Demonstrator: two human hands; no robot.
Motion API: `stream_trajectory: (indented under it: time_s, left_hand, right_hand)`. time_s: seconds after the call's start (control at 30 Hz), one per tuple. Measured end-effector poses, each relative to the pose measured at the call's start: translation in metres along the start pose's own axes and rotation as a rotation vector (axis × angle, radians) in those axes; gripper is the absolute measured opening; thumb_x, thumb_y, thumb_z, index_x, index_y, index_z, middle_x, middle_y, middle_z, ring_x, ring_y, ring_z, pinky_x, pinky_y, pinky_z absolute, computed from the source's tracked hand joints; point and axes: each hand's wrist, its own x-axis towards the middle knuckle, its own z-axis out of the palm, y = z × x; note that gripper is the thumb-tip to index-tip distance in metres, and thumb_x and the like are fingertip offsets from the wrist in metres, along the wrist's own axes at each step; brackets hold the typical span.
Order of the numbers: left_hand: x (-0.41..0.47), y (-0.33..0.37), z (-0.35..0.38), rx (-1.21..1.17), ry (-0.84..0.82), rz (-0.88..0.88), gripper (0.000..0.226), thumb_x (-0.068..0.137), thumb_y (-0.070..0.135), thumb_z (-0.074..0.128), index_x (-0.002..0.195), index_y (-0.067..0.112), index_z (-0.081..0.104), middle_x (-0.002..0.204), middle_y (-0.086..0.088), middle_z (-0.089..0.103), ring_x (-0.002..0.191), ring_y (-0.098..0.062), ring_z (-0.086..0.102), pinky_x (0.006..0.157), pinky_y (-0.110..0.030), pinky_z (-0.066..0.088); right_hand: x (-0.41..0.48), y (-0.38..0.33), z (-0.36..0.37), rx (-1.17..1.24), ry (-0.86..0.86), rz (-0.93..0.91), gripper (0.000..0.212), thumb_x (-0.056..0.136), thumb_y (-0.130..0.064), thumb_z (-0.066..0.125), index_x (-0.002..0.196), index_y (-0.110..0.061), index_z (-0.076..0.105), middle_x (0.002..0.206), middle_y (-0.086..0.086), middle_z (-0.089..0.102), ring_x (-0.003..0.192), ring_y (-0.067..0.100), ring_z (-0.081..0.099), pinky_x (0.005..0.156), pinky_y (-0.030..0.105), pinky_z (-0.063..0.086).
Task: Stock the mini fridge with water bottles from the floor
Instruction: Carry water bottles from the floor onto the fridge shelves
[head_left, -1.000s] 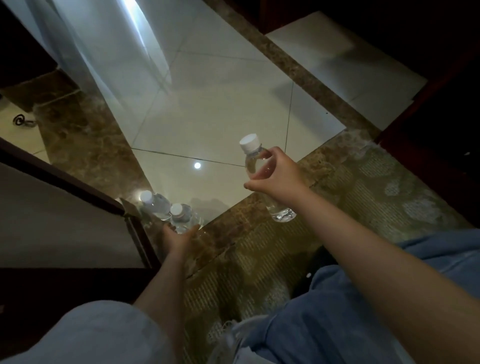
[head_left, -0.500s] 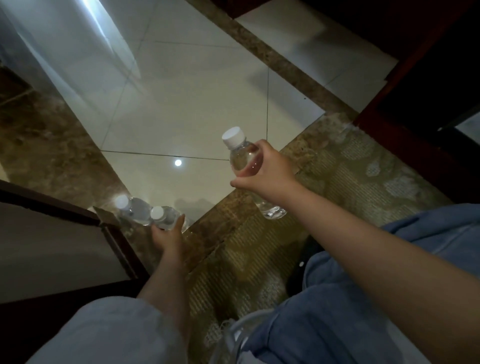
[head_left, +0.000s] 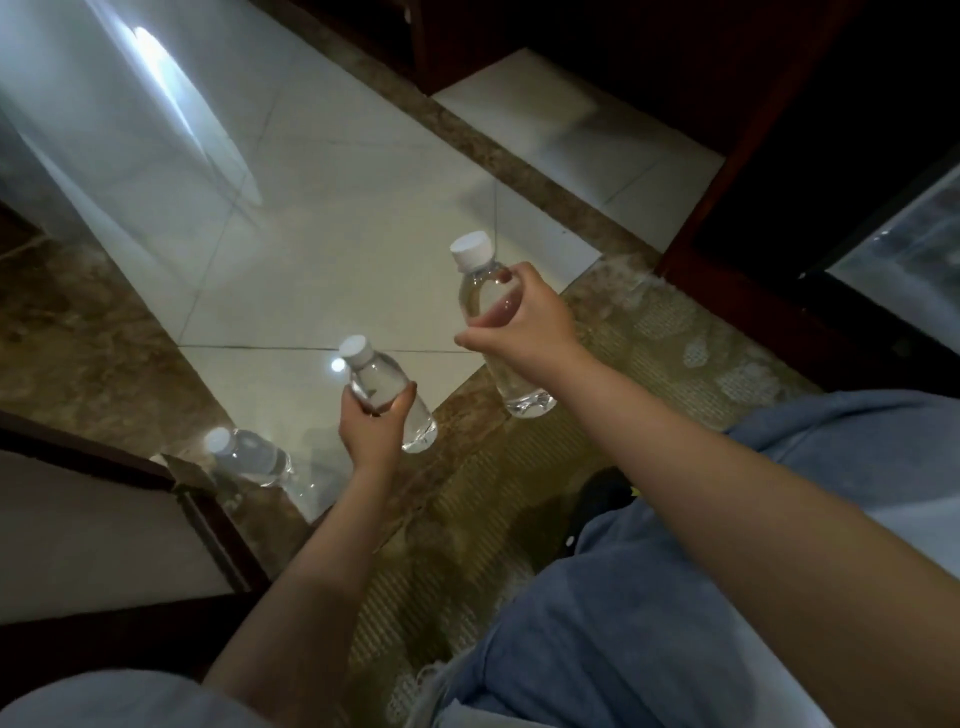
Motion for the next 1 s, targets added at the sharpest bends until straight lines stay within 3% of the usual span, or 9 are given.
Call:
stream_trajectory:
  time_s: [0.1, 0.2, 0.33, 0.53, 0.63, 0.77, 0.87, 1.0]
  left_hand:
    - [-0.013, 0.045, 0.030, -0.079, -0.093, 0.097, 0.045, 0.072, 0.022, 0.080, 0.110, 0.015, 0.056, 0.103, -0.003, 0.065, 0.088, -0.015, 0.062, 0.084, -0.031, 0.049]
    - [-0.029, 0.087, 0.061, -0.064, -0.202, 0.178, 0.050, 0.071, 0.025, 0.081, 0.114, 0.015, 0.058, 0.106, -0.001, 0.065, 0.093, -0.015, 0.061, 0.082, -0.027, 0.048]
    - [-0.057, 0.134, 0.108, -0.016, -0.338, 0.282, 0.048, 0.071, 0.026, 0.081, 0.110, 0.021, 0.055, 0.108, 0.001, 0.063, 0.099, -0.017, 0.060, 0.084, -0.026, 0.047]
    - [-0.102, 0.195, 0.180, -0.026, -0.492, 0.420, 0.055, 0.068, 0.028, 0.083, 0.116, 0.020, 0.056, 0.111, 0.001, 0.065, 0.103, -0.017, 0.062, 0.094, -0.034, 0.050]
    - [-0.132, 0.219, 0.217, -0.025, -0.576, 0.504, 0.049, 0.066, 0.033, 0.082, 0.107, 0.026, 0.055, 0.106, 0.003, 0.065, 0.099, -0.016, 0.063, 0.093, -0.038, 0.052]
    - [-0.184, 0.243, 0.262, -0.064, -0.698, 0.556, 0.046, 0.068, 0.031, 0.083, 0.105, 0.020, 0.058, 0.103, 0.003, 0.067, 0.094, -0.013, 0.064, 0.067, -0.013, 0.053]
    - [-0.222, 0.252, 0.294, -0.030, -0.780, 0.609, 0.038, 0.065, 0.035, 0.083, 0.091, 0.031, 0.056, 0.099, 0.007, 0.067, 0.094, -0.010, 0.064, 0.083, -0.026, 0.051]
    - [-0.271, 0.255, 0.334, 0.029, -0.884, 0.682, 0.035, 0.068, 0.035, 0.082, 0.088, 0.028, 0.053, 0.092, 0.008, 0.063, 0.089, -0.010, 0.062, 0.077, -0.025, 0.049]
  right_hand:
    - [0.000, -0.003, -0.034, 0.075, 0.130, 0.001, 0.064, 0.065, -0.023, 0.084, 0.118, -0.017, 0.049, 0.084, -0.013, 0.055, 0.088, 0.011, 0.058, 0.085, 0.033, 0.052]
    - [-0.001, -0.002, -0.075, 0.122, 0.247, -0.005, 0.068, 0.065, -0.022, 0.085, 0.123, -0.014, 0.049, 0.083, -0.015, 0.055, 0.086, 0.007, 0.058, 0.090, 0.035, 0.051]
    - [-0.006, 0.004, -0.135, 0.163, 0.360, -0.006, 0.069, 0.071, -0.017, 0.081, 0.129, -0.014, 0.046, 0.082, -0.017, 0.051, 0.074, -0.005, 0.048, 0.083, 0.025, 0.047]
    - [-0.020, 0.025, -0.225, 0.259, 0.637, -0.024, 0.055, 0.069, -0.018, 0.080, 0.116, -0.019, 0.051, 0.095, -0.005, 0.063, 0.090, 0.007, 0.060, 0.077, 0.023, 0.051]
    - [-0.037, 0.041, -0.268, 0.299, 0.753, -0.025, 0.056, 0.070, -0.017, 0.081, 0.117, -0.017, 0.051, 0.093, -0.013, 0.057, 0.090, 0.003, 0.057, 0.073, 0.018, 0.045]
    - [-0.066, 0.076, -0.318, 0.322, 0.904, 0.015, 0.059, 0.068, -0.018, 0.083, 0.117, -0.018, 0.050, 0.097, -0.012, 0.058, 0.100, 0.010, 0.060, 0.082, 0.023, 0.047]
    - [-0.094, 0.109, -0.346, 0.284, 0.955, 0.090, 0.068, 0.067, -0.023, 0.083, 0.125, -0.020, 0.047, 0.110, -0.003, 0.062, 0.103, 0.012, 0.061, 0.085, 0.026, 0.049]
    - [-0.134, 0.150, -0.376, 0.253, 1.032, 0.200, 0.073, 0.069, -0.023, 0.081, 0.132, -0.019, 0.045, 0.105, -0.006, 0.061, 0.099, 0.011, 0.059, 0.076, 0.022, 0.047]
